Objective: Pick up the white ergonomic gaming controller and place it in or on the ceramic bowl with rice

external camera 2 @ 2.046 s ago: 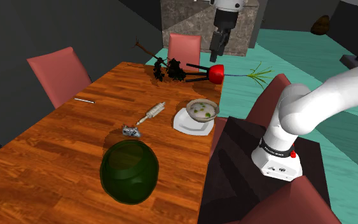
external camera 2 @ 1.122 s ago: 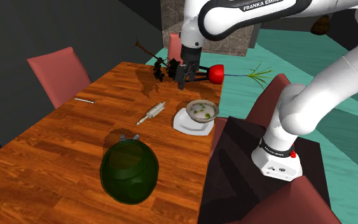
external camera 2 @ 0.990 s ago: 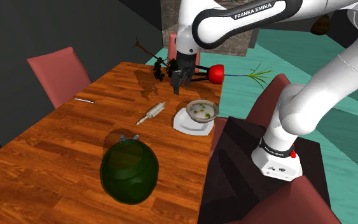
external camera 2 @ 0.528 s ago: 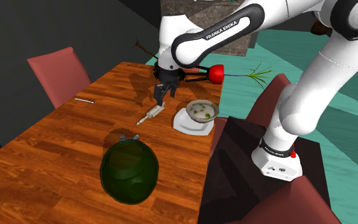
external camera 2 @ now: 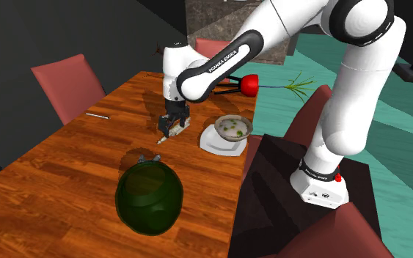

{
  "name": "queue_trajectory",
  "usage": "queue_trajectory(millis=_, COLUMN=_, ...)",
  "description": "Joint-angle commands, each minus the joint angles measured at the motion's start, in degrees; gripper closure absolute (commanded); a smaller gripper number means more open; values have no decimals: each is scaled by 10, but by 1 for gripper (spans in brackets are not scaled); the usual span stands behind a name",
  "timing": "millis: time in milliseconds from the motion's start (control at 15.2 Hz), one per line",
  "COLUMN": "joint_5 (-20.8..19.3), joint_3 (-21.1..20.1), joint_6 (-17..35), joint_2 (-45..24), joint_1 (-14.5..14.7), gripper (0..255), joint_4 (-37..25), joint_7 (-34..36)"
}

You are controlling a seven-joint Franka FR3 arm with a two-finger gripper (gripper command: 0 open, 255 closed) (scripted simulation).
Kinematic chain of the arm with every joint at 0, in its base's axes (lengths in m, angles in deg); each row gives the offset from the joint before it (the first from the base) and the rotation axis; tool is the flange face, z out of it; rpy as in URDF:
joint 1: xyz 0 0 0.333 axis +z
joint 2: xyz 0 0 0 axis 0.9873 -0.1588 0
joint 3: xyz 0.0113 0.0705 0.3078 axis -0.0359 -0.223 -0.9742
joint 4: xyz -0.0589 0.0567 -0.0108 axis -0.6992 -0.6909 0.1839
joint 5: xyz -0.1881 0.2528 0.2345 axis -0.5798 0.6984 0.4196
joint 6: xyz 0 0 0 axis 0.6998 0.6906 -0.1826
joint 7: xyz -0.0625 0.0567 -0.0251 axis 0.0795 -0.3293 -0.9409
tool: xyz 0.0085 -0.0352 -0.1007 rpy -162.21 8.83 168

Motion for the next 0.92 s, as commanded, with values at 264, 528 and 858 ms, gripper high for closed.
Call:
queue_trajectory(millis=264, joint_5=-45, joint_3=7, joint_6=36, joint_2=-138, joint_1=25, gripper=0, joint_4=-104, joint_7=58)
queue_trajectory(millis=528, joint_5=-62, joint_3=16, joint_6=43, joint_2=-209, joint_1=42, gripper=0, joint_4=-169, joint_7=81)
queue_trajectory(millis=858, joint_5=-69, joint_3=21, joint_6=68, joint_2=-240, joint_1=47, gripper=0, joint_4=-174, joint_7=86)
